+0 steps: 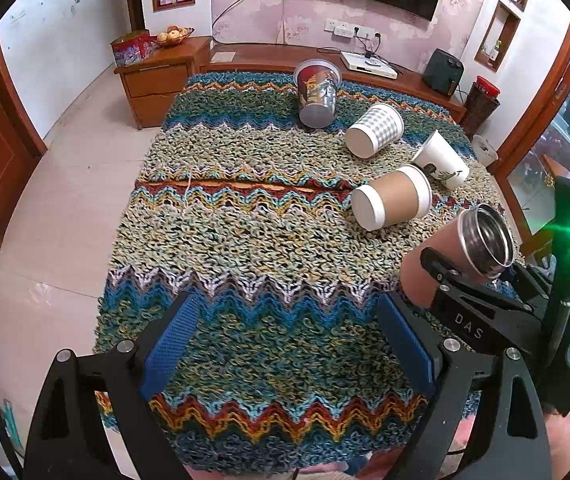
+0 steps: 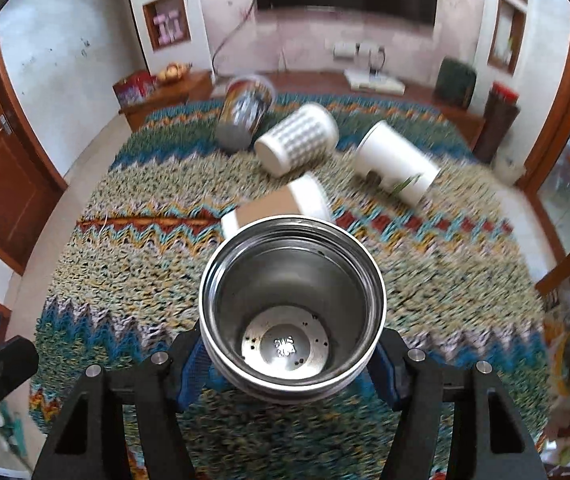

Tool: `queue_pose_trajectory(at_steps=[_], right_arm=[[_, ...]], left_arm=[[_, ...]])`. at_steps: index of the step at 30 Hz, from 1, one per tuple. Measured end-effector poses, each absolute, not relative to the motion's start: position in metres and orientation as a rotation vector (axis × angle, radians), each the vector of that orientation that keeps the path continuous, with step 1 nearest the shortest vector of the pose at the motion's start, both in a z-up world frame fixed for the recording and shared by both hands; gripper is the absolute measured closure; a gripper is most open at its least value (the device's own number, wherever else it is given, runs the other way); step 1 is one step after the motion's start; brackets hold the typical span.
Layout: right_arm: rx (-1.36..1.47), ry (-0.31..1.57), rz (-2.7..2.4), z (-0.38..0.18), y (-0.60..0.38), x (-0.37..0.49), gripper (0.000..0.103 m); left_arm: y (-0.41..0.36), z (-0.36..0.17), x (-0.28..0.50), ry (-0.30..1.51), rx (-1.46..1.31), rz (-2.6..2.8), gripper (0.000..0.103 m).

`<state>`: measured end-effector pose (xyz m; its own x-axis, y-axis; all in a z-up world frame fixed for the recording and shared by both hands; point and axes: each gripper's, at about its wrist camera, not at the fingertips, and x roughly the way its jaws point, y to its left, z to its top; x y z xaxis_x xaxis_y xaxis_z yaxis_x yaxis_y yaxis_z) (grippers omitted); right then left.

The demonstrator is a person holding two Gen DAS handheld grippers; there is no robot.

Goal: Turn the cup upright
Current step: 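Lift the pink thermos off the blanket with the right gripper, then lower the thermos upright onto the blanket and open the right gripper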

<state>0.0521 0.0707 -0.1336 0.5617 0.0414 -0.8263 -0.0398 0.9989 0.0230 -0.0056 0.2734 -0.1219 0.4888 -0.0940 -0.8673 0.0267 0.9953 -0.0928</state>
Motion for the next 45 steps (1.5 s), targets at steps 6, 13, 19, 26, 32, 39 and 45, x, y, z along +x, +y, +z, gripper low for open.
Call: queue_pose_trajectory(at_steps=[6, 13, 19, 26, 32, 39, 45], right_arm=[[-0.049, 0.938, 0.05, -0.139, 0.071, 0.043, 0.036], [-0.091, 0.937, 0.068, -0.159, 0.072, 0.028, 0.036], [-0.076, 0.987, 0.089, -0.182, 0.071, 0.027, 0.036], [-0.115, 0.911, 0.087, -0.185, 0.078, 0.02, 0.036], [-0.137, 0.919, 0.084, -0.185, 0.08, 0.019, 0.035], [-0.136, 0.877, 0.119, -0.175, 0.081, 0.011, 0.024], [-0.122, 0.855, 0.121, -0.161, 0.077, 0.005, 0.023]], left_arm=[[0.265, -0.129, -0.015, 1.061, -0.089, -0.05, 0.011], [0.253, -0.139, -0.022, 1.094, -0.1, -0.036, 0.011], [0.248, -0.135, -0.026, 1.071, -0.114, -0.02, 0.011], [0.248, -0.139, -0.023, 1.082, -0.129, -0.002, 0.011], [0.246, -0.141, -0.023, 1.085, -0.129, -0.004, 0.011], [0.244, -0.137, -0.025, 1.072, -0.123, -0.009, 0.011], [0.247, -0.128, -0.03, 1.044, -0.134, -0.006, 0.011]])
